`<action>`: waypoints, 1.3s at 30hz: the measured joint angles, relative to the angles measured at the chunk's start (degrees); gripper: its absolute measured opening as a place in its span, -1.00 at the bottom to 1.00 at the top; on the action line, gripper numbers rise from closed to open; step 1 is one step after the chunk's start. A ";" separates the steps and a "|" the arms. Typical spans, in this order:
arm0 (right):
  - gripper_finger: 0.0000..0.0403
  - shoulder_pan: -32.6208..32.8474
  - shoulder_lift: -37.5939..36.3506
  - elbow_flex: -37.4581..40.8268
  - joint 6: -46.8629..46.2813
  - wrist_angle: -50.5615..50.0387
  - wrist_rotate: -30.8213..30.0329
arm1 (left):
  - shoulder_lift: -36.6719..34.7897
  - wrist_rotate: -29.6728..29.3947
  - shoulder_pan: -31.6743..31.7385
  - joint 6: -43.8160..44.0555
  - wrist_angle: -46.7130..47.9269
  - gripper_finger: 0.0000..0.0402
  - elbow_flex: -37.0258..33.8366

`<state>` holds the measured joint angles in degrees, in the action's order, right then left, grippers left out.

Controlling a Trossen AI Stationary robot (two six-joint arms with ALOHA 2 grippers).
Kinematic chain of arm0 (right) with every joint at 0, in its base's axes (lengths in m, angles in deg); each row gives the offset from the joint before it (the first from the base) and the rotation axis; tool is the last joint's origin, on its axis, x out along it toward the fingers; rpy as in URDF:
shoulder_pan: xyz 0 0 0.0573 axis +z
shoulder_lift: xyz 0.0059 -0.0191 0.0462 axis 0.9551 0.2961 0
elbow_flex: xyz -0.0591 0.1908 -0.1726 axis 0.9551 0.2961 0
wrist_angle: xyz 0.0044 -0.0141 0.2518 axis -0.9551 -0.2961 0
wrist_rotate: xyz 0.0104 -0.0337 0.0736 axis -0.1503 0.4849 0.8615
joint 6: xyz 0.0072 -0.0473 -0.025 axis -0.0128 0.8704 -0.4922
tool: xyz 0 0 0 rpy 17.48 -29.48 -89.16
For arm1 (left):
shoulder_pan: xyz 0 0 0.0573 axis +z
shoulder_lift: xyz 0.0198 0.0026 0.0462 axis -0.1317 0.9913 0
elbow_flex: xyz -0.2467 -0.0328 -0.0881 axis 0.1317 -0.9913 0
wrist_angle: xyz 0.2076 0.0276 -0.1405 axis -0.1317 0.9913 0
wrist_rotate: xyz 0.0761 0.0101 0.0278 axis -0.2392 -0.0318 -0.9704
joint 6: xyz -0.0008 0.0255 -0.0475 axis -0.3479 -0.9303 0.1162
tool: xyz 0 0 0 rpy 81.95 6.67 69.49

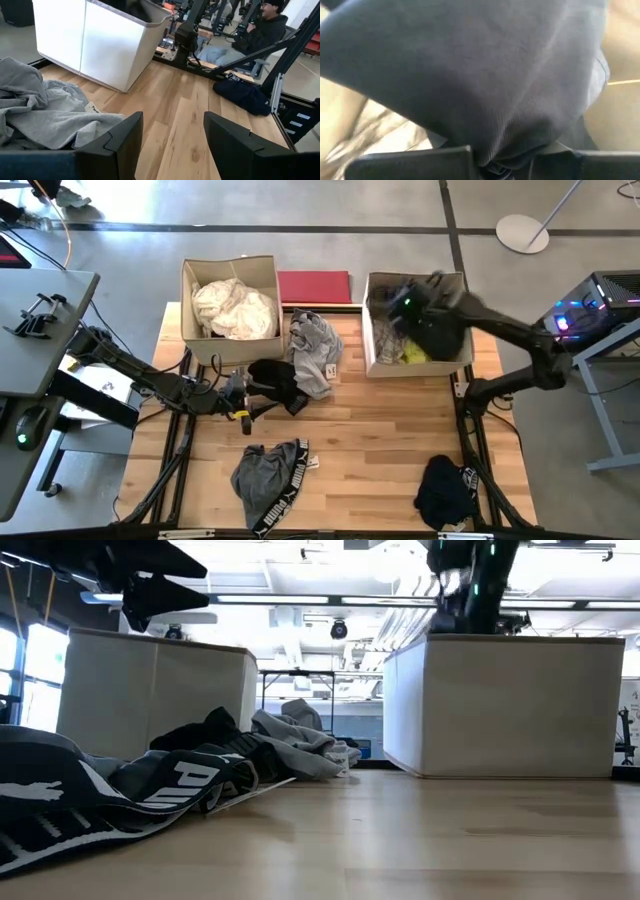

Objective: Sort clothes
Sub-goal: Put the black hoodie into the right laundry organizer, then put the dark blue boxer into the right laundry organizer

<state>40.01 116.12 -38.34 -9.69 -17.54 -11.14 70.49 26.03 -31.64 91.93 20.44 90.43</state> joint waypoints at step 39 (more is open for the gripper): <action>0.36 78.41 4.91 -4.32 -55.93 -3.71 14.73 | 0.00 1.60 -0.09 5.65 3.95 -0.01 0.00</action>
<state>118.42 121.03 -42.65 -65.62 -21.25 3.59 70.49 27.62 -31.73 97.58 24.38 90.43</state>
